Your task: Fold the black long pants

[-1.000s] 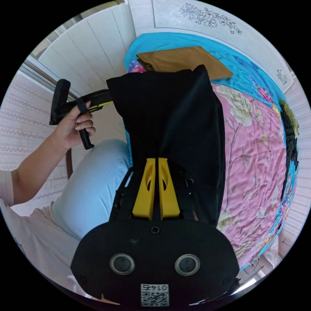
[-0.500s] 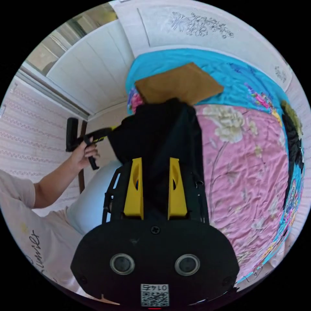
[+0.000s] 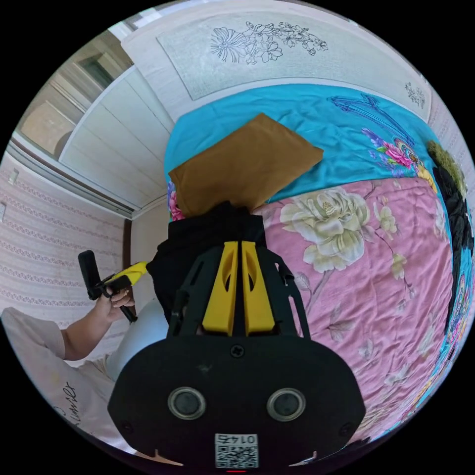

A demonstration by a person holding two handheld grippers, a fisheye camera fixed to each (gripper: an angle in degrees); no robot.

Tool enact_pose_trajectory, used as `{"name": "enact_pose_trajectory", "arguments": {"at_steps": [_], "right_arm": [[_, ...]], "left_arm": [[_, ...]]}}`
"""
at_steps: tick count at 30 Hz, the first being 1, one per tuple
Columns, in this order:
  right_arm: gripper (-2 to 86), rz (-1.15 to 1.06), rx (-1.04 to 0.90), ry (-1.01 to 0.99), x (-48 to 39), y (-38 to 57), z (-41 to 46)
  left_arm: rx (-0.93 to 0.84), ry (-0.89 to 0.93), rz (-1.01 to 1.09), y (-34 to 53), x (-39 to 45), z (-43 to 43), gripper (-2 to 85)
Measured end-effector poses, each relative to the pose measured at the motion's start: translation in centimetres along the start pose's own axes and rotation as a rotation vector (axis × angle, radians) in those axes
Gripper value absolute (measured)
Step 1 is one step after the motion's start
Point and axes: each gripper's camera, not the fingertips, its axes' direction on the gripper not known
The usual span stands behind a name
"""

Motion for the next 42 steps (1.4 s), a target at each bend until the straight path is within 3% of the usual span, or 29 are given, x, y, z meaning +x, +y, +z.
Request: {"name": "enact_pose_trajectory", "arguments": {"at_steps": [2, 7, 12, 15, 20, 26, 32, 37, 40, 42], "right_arm": [[1.8, 0.018, 0.004, -0.007, 1.3, 0.1, -0.7], [6.4, 0.061, -0.043, 0.010, 4.9, 0.2, -0.5], [11.7, 0.122, -0.059, -0.073, 9.4, 0.9, -0.5], [7.5, 0.127, -0.117, -0.266, 11.7, 1.5, 0.2], [2.5, 0.100, -0.042, -0.306, 13.5, 3.7, -3.4], [2.0, -0.030, 0.033, -0.303, 13.7, 5.4, -9.4], [6.1, 0.105, 0.034, -0.193, 15.8, 5.0, -10.2], [6.8, 0.201, 0.180, -0.276, 20.0, 15.2, -16.6], [6.9, 0.350, 0.272, -0.184, 22.4, 28.1, -21.2], [7.3, 0.545, 0.265, -0.065, 23.4, 39.1, -22.9]], "left_arm": [[-0.016, -0.032, 0.017, -0.5, 0.4, 0.6, 0.5], [-0.048, -0.113, 0.005, -1.1, 1.2, 1.8, 0.2], [0.081, -0.087, 0.004, -0.2, 2.3, 0.9, 10.4], [0.033, -0.102, 0.042, 0.5, 3.4, 3.1, 11.8], [-0.099, -0.042, 0.005, 1.2, 3.8, 6.2, 1.4], [-0.084, -0.034, 0.150, 2.0, 9.1, 5.4, 0.1], [-0.062, -0.310, 0.130, 1.9, 10.0, 7.9, 5.3], [-0.009, -0.339, 0.239, 4.7, 13.7, 6.8, 6.5], [-0.164, -0.297, 0.467, 8.9, 19.0, 8.4, 6.7], [-0.245, -0.276, 0.687, 14.1, 24.1, 11.0, 12.3]]}}
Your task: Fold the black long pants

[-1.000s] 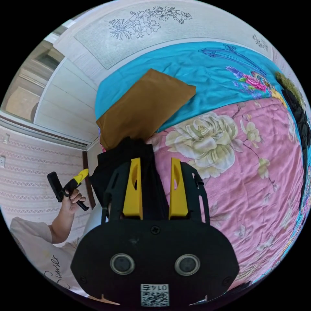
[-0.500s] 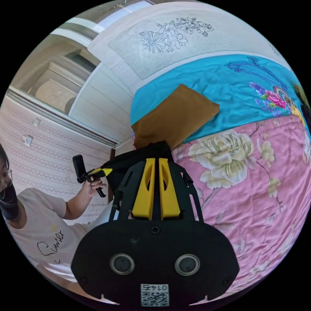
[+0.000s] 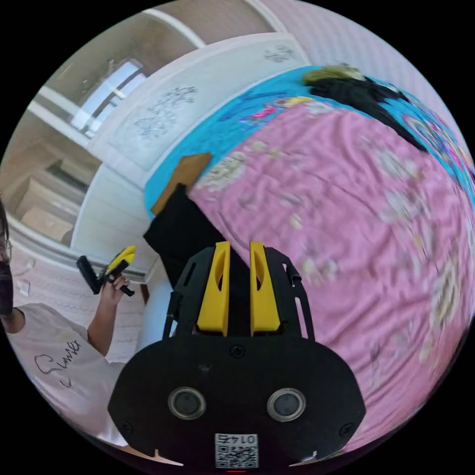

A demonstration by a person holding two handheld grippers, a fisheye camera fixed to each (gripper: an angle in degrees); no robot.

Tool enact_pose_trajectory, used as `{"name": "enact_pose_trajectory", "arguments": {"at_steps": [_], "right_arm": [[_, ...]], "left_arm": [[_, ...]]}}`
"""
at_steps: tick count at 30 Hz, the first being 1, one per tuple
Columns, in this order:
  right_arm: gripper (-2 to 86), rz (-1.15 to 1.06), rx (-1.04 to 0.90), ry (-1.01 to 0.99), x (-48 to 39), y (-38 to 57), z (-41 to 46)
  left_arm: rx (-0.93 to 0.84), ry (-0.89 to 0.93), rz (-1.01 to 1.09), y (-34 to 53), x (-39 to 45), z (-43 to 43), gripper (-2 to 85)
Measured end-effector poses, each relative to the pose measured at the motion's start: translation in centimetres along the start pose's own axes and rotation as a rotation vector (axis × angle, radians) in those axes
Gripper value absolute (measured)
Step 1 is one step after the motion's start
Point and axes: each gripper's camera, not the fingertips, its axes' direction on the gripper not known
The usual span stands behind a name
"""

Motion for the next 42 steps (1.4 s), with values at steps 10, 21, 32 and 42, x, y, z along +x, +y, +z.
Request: {"name": "enact_pose_trajectory", "arguments": {"at_steps": [10, 21, 32, 42], "right_arm": [[13.2, 0.294, 0.033, -0.144, 8.0, 12.8, -3.2], [2.3, 0.141, -0.146, -0.321, 7.9, 10.4, -5.6], [1.9, 0.130, -0.163, -0.197, 14.5, 15.0, -21.7], [1.1, 0.396, -0.023, 0.259, 17.0, 30.8, -34.2]], "left_arm": [[-0.040, 0.258, 0.702, 4.9, 28.9, 8.9, 11.4], [-0.434, -0.008, 0.969, 6.4, 41.9, 17.6, -0.2], [-0.271, 0.220, 1.100, 3.1, 58.1, 19.4, 0.2], [-0.342, 0.538, 0.919, 4.6, 63.7, 21.9, 4.0]]}}
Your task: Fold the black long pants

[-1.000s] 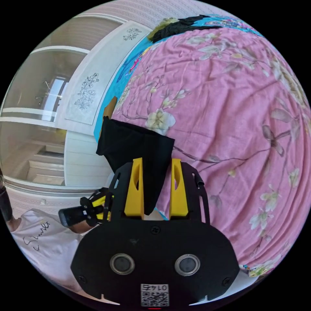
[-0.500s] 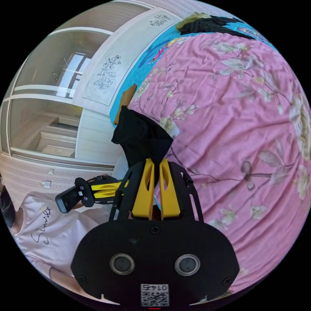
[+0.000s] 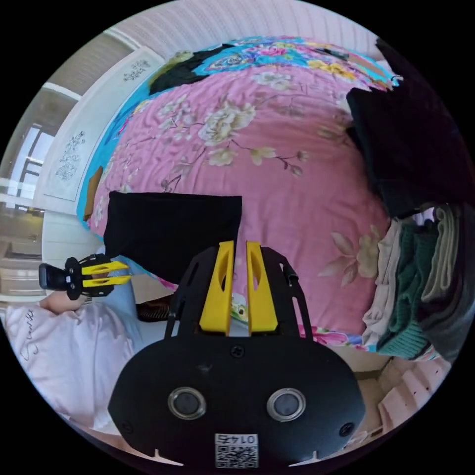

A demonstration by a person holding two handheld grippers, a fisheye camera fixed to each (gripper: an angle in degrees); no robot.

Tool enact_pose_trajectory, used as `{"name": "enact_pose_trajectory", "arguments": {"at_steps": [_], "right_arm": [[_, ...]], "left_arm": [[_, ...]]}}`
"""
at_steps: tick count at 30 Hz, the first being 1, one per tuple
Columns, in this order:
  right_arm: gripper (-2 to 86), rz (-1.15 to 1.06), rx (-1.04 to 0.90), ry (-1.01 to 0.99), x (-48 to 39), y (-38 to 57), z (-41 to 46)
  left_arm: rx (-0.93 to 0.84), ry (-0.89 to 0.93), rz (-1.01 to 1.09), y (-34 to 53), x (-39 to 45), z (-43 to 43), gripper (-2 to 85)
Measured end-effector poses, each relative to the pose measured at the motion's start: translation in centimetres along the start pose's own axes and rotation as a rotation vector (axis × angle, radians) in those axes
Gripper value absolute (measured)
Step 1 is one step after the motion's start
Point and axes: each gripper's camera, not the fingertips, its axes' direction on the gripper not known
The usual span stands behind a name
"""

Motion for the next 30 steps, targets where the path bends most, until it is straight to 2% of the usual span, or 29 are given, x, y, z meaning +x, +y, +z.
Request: {"name": "enact_pose_trajectory", "arguments": {"at_steps": [2, 6, 9, 10, 12, 14, 18, 22, 25, 28, 30], "right_arm": [[0.4, -0.096, 0.086, 0.044, -3.9, 1.7, -0.4], [-0.2, -0.355, 0.081, -0.024, -15.7, 0.7, 3.0], [-0.4, -0.343, 0.119, 0.052, -21.1, -2.0, 5.2], [-0.4, -0.336, 0.098, 0.074, -21.8, -2.7, 5.9], [-0.5, -0.338, -0.067, 0.067, -24.0, -5.4, 9.3], [-0.7, -0.292, -0.196, 0.077, -24.4, -6.6, 11.9], [-0.9, -0.225, -0.213, 0.054, -24.0, -6.7, 11.1], [-0.9, -0.306, -0.237, 0.086, -24.6, -5.9, 9.4], [-0.9, -0.383, -0.169, 0.109, -25.7, -5.1, 6.3], [-0.9, -0.340, -0.212, 0.134, -24.8, -5.4, 7.4], [-0.9, -0.294, -0.202, 0.121, -23.8, -5.2, 7.0]], "left_arm": [[0.017, 0.015, -0.023, 1.5, -0.3, -0.5, 3.0], [-0.059, -0.074, -0.076, 3.1, -1.6, 0.2, -0.5], [-0.129, -0.181, -0.077, 2.6, -2.5, 1.5, -0.9], [-0.142, -0.195, -0.081, 2.4, -2.6, 1.9, -0.9], [-0.192, -0.217, -0.071, 1.8, -2.7, 3.9, -1.0], [-0.260, -0.235, -0.049, 1.7, -2.5, 6.1, -1.0], [-0.192, -0.298, -0.061, 2.6, -2.1, 8.0, -1.0], [-0.217, -0.203, -0.142, 1.2, -3.6, 7.6, -1.0], [-0.196, -0.215, -0.110, 0.3, -3.5, 6.1, -1.0], [-0.264, -0.182, -0.061, 0.4, -3.1, 7.8, -1.0], [-0.238, -0.234, 0.008, 0.7, -2.6, 8.8, -1.0]]}}
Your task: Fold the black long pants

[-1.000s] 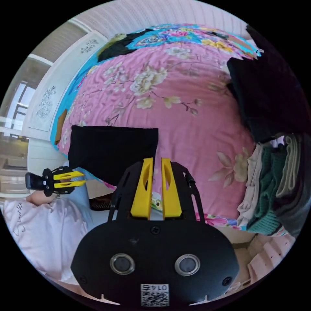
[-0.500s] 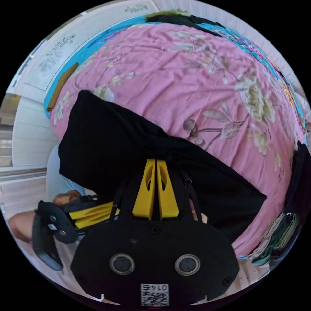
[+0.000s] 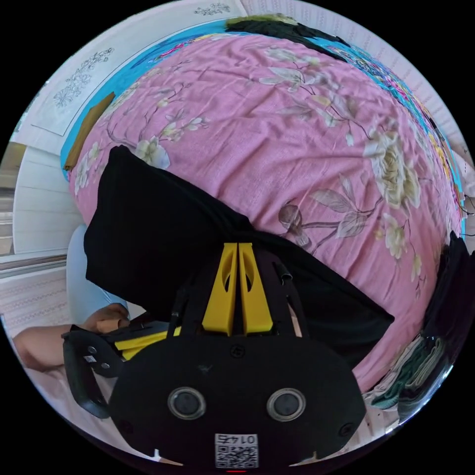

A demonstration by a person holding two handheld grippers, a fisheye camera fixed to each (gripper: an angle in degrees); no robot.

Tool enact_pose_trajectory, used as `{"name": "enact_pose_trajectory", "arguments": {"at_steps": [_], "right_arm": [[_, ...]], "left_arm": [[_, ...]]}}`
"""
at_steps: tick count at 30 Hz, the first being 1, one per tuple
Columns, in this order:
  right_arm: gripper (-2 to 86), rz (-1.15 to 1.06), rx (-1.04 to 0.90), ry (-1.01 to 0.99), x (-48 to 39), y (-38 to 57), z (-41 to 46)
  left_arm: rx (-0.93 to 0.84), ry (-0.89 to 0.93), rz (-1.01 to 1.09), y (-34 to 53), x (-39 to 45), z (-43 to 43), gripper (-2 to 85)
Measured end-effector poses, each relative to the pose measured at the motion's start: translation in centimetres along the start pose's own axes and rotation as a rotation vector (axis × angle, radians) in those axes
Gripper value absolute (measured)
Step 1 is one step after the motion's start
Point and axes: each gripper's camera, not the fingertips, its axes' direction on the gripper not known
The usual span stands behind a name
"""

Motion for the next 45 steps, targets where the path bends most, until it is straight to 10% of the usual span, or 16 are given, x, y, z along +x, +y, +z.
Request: {"name": "enact_pose_trajectory", "arguments": {"at_steps": [7, 17, 38, 45], "right_arm": [[-0.8, -0.036, 0.215, -0.039, 2.6, 7.5, -5.0], [9.4, 0.854, 0.904, -0.226, 19.0, 42.0, -10.8], [1.9, 0.854, 0.851, -0.515, 25.3, 49.6, -4.8], [1.5, 0.850, 0.842, -0.528, 24.9, 48.9, -4.4]], "left_arm": [[-0.030, 0.077, -0.046, -1.4, -2.4, -1.1, -1.0], [0.213, 0.190, -0.112, -7.4, -6.9, -6.1, 1.3], [-0.289, 0.275, -0.284, -27.2, -11.1, 7.8, 9.4], [-0.143, 0.274, -0.181, -27.7, -12.3, 4.0, 7.3]]}}
